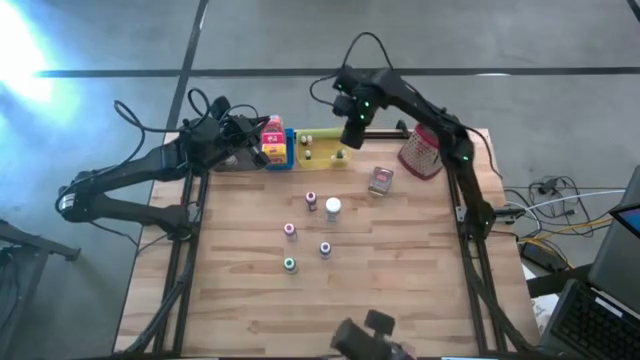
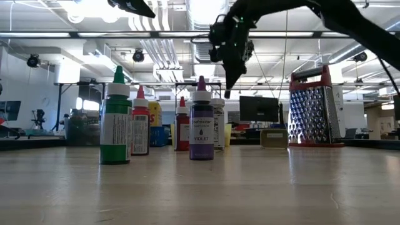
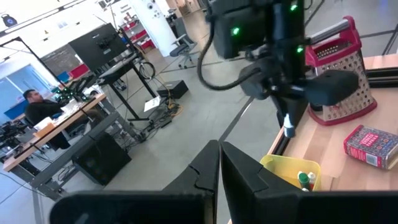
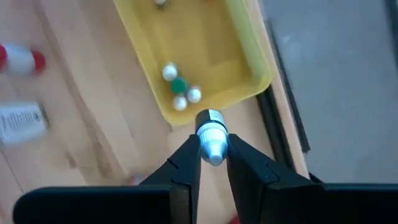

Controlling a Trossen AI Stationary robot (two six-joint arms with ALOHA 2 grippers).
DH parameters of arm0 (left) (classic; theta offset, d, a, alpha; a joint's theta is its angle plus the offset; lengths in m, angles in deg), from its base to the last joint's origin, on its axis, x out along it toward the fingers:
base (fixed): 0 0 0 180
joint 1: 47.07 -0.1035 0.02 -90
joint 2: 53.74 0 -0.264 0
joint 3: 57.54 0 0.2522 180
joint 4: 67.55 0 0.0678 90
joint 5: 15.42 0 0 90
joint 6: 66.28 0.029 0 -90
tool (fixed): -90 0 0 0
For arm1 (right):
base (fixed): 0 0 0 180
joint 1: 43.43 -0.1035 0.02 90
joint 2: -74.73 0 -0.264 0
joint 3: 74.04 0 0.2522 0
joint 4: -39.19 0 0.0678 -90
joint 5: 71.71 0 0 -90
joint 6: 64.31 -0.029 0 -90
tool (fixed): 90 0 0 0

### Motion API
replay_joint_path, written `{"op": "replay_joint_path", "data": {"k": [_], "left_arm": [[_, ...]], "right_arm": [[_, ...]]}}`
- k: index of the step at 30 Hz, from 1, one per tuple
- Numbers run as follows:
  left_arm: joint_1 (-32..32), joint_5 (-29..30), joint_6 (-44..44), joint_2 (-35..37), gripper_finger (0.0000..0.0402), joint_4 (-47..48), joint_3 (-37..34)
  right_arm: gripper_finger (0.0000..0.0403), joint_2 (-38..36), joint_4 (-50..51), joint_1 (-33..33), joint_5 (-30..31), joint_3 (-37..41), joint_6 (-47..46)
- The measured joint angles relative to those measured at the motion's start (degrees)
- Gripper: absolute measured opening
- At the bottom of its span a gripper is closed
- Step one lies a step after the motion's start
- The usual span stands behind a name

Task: Pick & Place Kitchen Items
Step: Put the black food coloring bottle into the yellow bin

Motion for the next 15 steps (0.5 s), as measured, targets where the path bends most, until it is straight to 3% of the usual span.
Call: {"op": "replay_joint_path", "data": {"k": [5, 15], "left_arm": [[0.0, 0.0, 0.0, 0.0, 0.0022, 0.5, 0.0], [0.0, 0.0, 0.0, 0.0, 0.0022, 0.9, 0.0]], "right_arm": [[0.0059, -0.8, -4.0, 2.7, -1.1, 6.5, 9.5], [0.0055, 2.2, -10.5, 4.3, -4.8, 3.0, 12.4]]}}
